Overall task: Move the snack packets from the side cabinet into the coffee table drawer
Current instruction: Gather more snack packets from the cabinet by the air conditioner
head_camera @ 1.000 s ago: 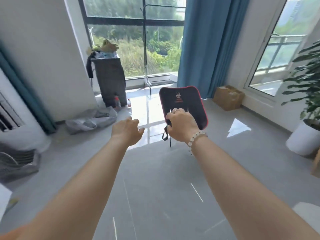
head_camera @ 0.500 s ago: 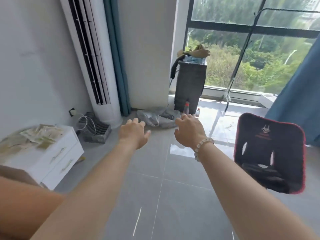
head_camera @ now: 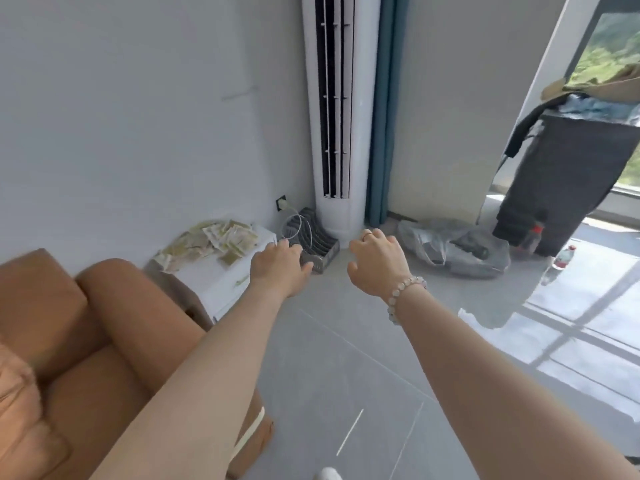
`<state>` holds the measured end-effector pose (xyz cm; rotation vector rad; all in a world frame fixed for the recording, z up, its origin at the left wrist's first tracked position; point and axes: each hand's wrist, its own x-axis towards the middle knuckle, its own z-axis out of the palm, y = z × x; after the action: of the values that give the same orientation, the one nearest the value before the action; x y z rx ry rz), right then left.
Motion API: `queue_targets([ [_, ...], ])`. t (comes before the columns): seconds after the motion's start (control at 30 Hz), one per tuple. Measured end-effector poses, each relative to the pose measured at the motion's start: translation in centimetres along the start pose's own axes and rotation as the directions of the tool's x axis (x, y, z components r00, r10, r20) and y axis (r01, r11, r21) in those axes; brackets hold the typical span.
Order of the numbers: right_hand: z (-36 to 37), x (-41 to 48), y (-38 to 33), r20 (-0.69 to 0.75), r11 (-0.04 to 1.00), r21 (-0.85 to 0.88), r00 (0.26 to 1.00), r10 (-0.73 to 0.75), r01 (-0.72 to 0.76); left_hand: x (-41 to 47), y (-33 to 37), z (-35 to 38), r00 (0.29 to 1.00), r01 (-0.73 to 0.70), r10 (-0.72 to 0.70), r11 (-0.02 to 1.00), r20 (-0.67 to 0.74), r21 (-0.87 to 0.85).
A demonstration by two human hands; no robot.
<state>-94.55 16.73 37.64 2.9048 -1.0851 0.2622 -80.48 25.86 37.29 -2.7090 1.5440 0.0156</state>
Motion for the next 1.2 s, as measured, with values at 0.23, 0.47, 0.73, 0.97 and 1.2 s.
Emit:
queue_targets([
  [0.23,1.2,12.1,-2.1,-0.017,0.993,0.019,0.993,-0.116,0.116,8.7,-5.5,-0.9,0.992,0.092,-0.097,0.994,-0.075,-0.065],
  [0.47,3.6,21.5,-1.1,-0.025,0.993,0.026,0.993,-0.117,0.118,17.2,-9.3,-1.0,0.973,0.187,-0.19,0.982,-0.134,-0.034],
  [0.73,6.8,31.9,-0.5,-0.01,0.977,0.06,0.978,-0.207,0.207,25.7,-11.2,0.6,0.971,0.211,-0.198,0.973,-0.134,0.091],
  [0.97,8.7,42.2,-0.1,0.085,0.921,0.076,0.918,-0.387,0.381,34.3,-13.7,1.6,0.95,0.312,-0.313,0.945,-0.005,0.103],
  [1.2,10.4,52.6,-1.3,0.092,0.877,0.099,0.873,-0.479,0.471,40.0,-16.9,2.2,0.869,0.492,-0.494,0.868,0.014,0.068],
])
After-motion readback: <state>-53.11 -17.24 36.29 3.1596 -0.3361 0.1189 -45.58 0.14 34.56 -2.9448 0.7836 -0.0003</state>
